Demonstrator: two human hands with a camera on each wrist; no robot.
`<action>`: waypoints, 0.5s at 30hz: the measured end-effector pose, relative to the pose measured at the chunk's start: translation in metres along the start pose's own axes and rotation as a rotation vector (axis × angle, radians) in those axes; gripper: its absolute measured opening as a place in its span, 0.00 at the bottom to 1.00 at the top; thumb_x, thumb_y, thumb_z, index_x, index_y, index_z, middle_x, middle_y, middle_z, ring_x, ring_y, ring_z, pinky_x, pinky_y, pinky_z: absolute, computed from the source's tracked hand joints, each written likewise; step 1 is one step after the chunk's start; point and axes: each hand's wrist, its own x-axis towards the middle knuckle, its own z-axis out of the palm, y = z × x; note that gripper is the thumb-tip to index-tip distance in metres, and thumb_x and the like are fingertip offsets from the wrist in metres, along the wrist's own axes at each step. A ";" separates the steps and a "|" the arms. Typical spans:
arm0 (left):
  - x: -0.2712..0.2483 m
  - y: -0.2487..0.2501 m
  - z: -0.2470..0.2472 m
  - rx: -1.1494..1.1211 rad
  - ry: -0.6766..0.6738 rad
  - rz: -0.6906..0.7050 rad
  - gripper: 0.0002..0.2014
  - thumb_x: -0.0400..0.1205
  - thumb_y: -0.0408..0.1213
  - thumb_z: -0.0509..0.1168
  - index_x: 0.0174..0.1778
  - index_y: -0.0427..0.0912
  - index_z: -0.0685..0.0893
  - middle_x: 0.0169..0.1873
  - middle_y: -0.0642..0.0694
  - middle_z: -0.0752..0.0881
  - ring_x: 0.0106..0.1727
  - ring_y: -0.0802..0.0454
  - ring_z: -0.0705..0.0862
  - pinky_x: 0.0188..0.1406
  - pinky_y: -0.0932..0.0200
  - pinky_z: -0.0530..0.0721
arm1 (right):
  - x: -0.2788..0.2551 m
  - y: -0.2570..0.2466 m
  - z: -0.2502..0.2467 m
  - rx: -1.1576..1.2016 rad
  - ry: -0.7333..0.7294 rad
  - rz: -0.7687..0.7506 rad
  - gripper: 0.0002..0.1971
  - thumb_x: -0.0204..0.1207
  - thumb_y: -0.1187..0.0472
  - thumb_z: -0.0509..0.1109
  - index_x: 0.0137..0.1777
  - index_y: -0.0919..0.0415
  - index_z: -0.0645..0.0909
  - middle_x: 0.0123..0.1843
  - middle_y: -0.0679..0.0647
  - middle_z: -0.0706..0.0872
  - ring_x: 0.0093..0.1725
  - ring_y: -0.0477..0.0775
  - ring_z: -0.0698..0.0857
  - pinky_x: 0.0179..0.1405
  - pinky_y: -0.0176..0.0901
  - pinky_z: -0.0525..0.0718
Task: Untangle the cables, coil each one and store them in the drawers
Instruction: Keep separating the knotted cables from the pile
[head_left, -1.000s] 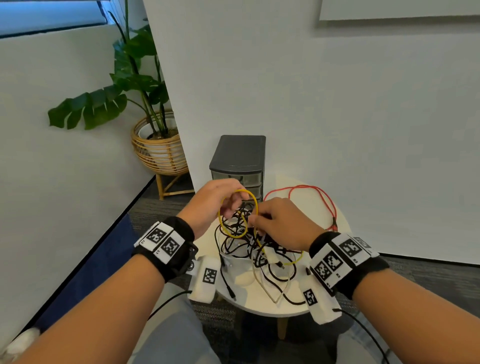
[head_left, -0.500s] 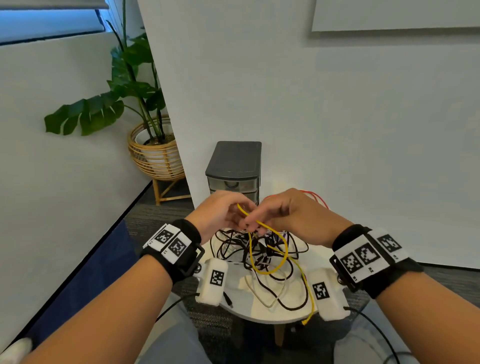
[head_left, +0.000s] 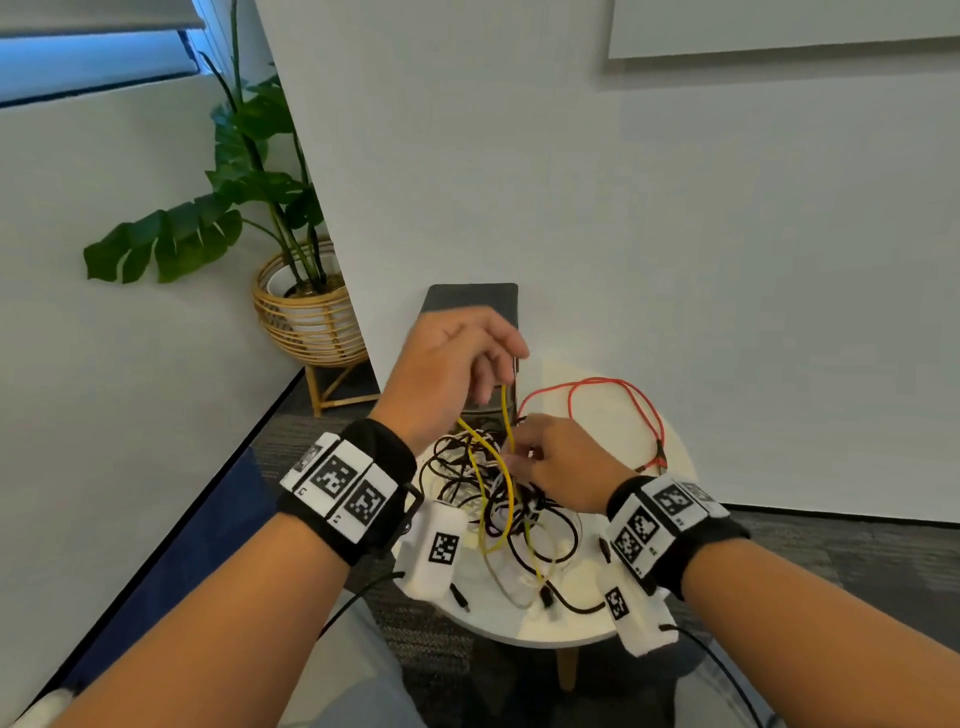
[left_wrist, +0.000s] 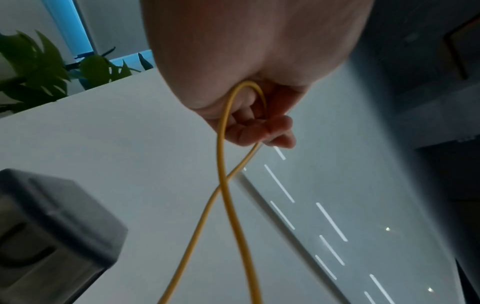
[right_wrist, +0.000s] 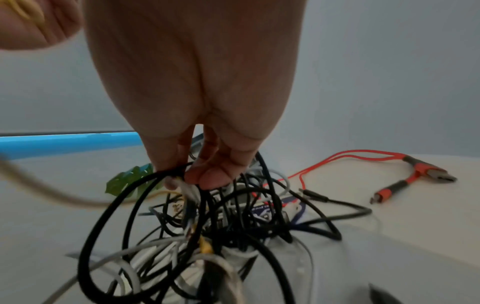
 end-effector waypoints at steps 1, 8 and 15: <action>0.002 0.007 -0.002 -0.038 0.039 0.049 0.19 0.85 0.23 0.51 0.41 0.32 0.88 0.29 0.39 0.84 0.23 0.49 0.74 0.25 0.61 0.74 | -0.001 0.004 0.005 -0.002 -0.026 0.024 0.12 0.84 0.53 0.72 0.42 0.59 0.85 0.43 0.48 0.82 0.40 0.41 0.78 0.42 0.42 0.72; 0.012 0.032 -0.018 -0.091 0.135 0.224 0.19 0.86 0.24 0.49 0.50 0.32 0.88 0.33 0.37 0.86 0.23 0.48 0.74 0.29 0.55 0.74 | -0.003 0.016 0.017 -0.023 0.001 0.048 0.12 0.85 0.49 0.70 0.44 0.55 0.86 0.50 0.50 0.77 0.50 0.51 0.80 0.54 0.46 0.79; 0.003 0.002 -0.007 -0.107 0.238 0.058 0.21 0.86 0.23 0.54 0.71 0.48 0.74 0.31 0.40 0.76 0.23 0.47 0.65 0.24 0.47 0.61 | 0.006 -0.007 -0.022 0.263 0.201 0.079 0.19 0.90 0.49 0.60 0.46 0.54 0.91 0.44 0.48 0.88 0.40 0.44 0.85 0.45 0.40 0.81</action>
